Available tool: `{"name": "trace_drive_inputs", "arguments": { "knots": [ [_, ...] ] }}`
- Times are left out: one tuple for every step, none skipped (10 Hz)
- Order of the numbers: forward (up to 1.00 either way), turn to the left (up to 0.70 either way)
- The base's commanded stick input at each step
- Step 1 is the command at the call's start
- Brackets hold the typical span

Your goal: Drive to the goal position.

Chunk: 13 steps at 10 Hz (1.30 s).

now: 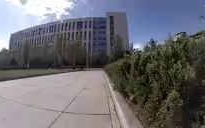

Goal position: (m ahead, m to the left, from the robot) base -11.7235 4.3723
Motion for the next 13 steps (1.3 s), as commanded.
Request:
{"name": "trace_drive_inputs", "arguments": {
  "knots": [
    [0.04,0.0],
    [0.04,0.0],
    [0.04,0.0],
    [0.04,0.0],
    [0.04,0.0],
    [0.04,0.0],
    [0.04,0.0],
    [0.05,0.0],
    [0.05,0.0],
    [0.04,0.0],
    [0.04,0.0],
    [0.04,0.0],
    [0.04,0.0]
  ]
}}
